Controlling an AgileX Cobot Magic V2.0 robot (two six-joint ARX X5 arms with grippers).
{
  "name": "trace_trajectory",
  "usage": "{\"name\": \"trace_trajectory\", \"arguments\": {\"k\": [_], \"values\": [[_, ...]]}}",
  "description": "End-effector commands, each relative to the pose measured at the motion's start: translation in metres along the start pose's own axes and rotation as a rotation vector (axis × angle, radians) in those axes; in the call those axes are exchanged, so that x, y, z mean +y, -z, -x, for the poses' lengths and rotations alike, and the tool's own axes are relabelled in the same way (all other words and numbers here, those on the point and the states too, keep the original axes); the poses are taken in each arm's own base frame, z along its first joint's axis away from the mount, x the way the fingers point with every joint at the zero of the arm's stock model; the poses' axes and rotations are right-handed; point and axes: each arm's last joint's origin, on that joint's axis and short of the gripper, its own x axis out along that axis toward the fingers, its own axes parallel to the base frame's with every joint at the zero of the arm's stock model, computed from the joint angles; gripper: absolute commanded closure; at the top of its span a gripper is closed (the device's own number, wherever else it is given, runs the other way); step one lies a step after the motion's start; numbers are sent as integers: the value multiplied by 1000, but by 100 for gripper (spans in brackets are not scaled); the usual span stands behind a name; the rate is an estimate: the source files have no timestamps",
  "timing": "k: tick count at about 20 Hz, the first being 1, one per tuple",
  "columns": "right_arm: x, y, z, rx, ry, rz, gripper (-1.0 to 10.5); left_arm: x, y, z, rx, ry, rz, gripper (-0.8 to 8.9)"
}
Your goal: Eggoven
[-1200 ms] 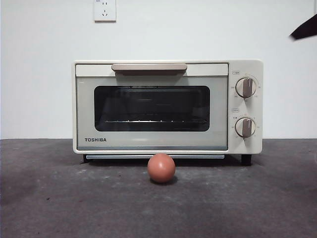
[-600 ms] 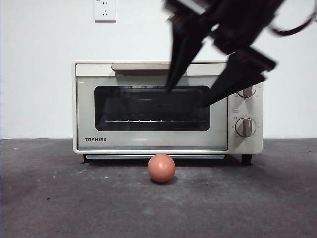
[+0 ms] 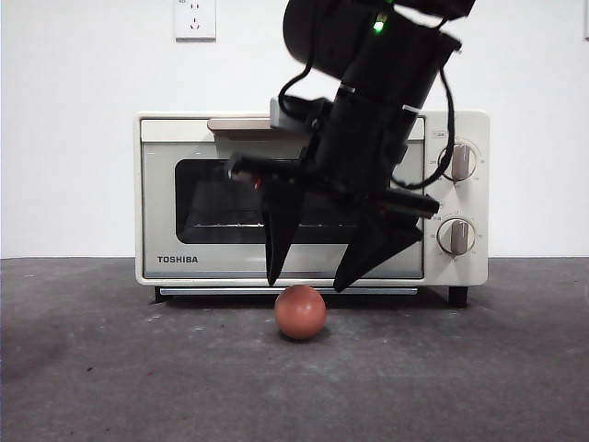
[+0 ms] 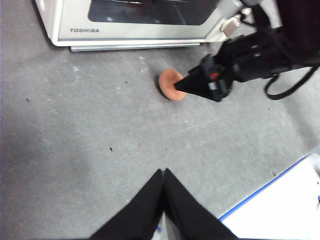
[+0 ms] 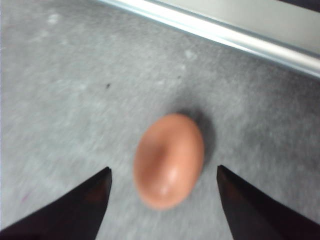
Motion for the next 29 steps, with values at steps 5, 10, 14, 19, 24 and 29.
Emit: {"name": "trace_trajectory", "arguments": {"k": [5,10,14,19,24,29], "values": [[5,-3,-21,-13,-2,-23,611,-3,-5,3,-20,6,-22,806],[4,-1,-33,-13,0,-38,612,-4,-4,2,-14,18,-31,806],[2,3,-44,21,18,-37,638,-4,-4,2,-12,20,-32,806],[2,4,-45,22,23,-36,771,-4,-5,2,-15,20,-34,806],[4,5,-44,35,9,-23,944,-4,-5,2,-18,20,-36,806],[11,2,-5,17,-19,62,944,-3,-15,-1,-68,24,-22,806]]}}
